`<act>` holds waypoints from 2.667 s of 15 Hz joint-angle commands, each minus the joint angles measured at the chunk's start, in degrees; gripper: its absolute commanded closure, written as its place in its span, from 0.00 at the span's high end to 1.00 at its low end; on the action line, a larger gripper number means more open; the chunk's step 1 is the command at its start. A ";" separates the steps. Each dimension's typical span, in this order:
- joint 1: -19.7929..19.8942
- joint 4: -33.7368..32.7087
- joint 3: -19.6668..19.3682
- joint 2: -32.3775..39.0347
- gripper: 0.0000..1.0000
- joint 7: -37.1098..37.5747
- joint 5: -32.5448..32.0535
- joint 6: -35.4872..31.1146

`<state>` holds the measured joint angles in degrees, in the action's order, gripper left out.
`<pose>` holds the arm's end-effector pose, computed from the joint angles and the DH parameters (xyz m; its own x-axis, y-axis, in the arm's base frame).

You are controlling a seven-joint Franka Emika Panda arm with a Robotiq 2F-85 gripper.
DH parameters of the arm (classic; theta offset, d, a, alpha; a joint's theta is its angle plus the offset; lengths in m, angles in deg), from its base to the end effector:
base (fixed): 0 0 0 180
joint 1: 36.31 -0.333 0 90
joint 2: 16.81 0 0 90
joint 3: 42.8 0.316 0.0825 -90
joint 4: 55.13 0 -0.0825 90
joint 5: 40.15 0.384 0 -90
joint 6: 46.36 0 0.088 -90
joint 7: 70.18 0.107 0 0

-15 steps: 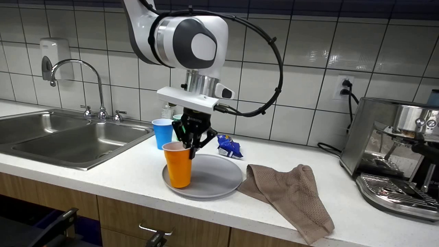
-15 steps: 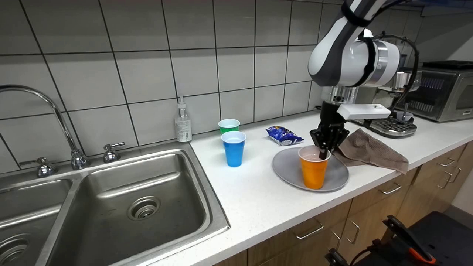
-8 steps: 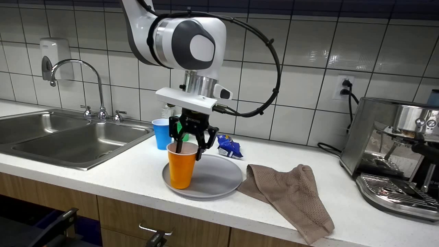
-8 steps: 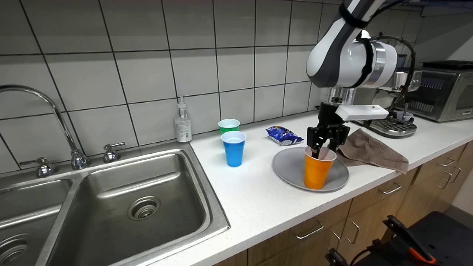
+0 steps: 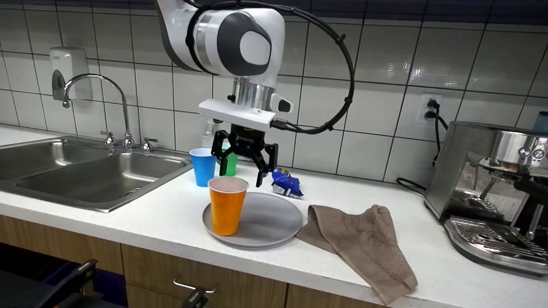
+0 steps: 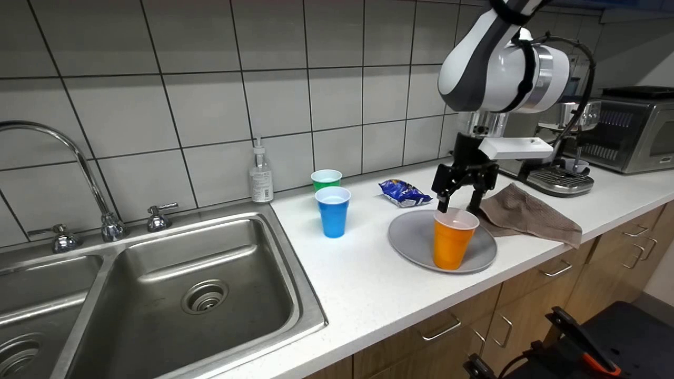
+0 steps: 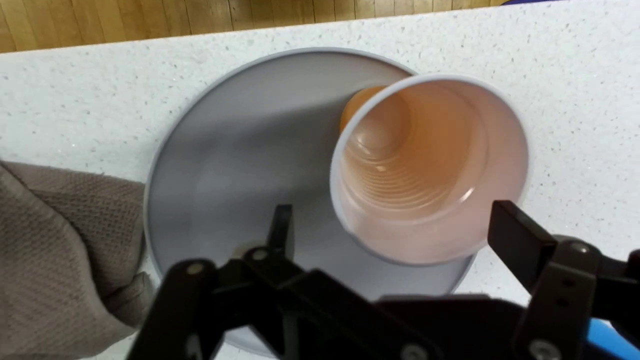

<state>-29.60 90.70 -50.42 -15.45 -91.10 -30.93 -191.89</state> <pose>0.4375 -0.1140 0.2594 0.9998 -0.0190 -0.0020 -0.0191 -0.9957 -0.0904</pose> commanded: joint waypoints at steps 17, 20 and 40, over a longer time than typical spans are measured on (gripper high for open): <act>-6.90 -7.74 4.04 0.31 1.00 0.58 1.86 0.54; -7.43 -11.28 6.07 4.86 1.00 1.85 1.12 -0.10; -8.92 -28.57 9.37 19.66 1.00 15.66 -3.82 0.75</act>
<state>-37.95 65.32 -41.01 2.17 -79.64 -32.44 -191.88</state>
